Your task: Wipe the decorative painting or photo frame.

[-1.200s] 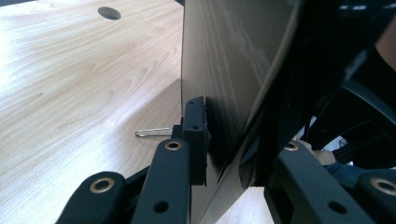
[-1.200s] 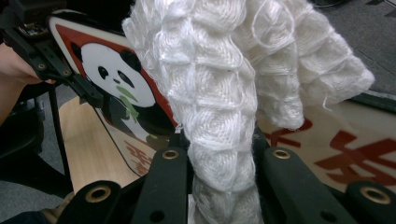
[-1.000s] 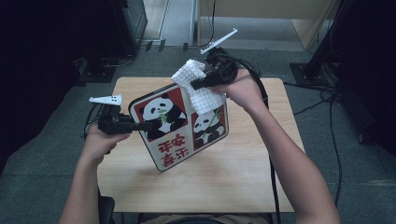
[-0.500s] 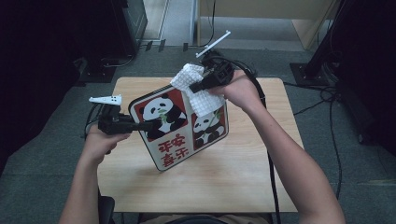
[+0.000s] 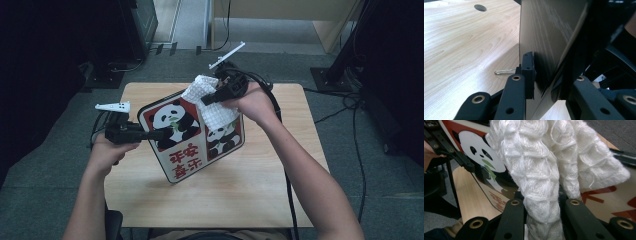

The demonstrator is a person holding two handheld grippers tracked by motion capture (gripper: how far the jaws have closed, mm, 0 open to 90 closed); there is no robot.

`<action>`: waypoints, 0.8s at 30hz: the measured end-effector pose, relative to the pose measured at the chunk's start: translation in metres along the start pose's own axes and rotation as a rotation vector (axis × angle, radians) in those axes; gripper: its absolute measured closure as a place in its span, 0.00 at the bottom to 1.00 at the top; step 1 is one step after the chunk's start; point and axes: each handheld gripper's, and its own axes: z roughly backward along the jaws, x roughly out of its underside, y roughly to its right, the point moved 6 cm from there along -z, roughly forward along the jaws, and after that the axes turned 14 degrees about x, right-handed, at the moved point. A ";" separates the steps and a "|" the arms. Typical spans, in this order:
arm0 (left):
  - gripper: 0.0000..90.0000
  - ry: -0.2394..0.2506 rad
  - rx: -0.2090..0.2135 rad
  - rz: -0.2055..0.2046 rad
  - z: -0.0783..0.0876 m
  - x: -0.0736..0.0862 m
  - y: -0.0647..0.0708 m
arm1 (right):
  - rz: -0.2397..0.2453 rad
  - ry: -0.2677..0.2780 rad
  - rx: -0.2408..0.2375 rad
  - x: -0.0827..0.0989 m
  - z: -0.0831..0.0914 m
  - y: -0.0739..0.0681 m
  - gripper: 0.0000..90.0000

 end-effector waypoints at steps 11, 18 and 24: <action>0.84 0.000 0.001 0.000 0.000 0.000 0.000 | -0.007 0.005 -0.007 0.013 -0.008 -0.002 0.86; 0.84 0.000 0.002 -0.001 0.000 0.000 0.000 | -0.021 0.006 -0.019 0.022 -0.014 -0.003 0.86; 0.84 -0.001 0.004 -0.001 0.000 0.000 0.000 | -0.030 0.011 -0.026 0.027 -0.018 -0.003 0.86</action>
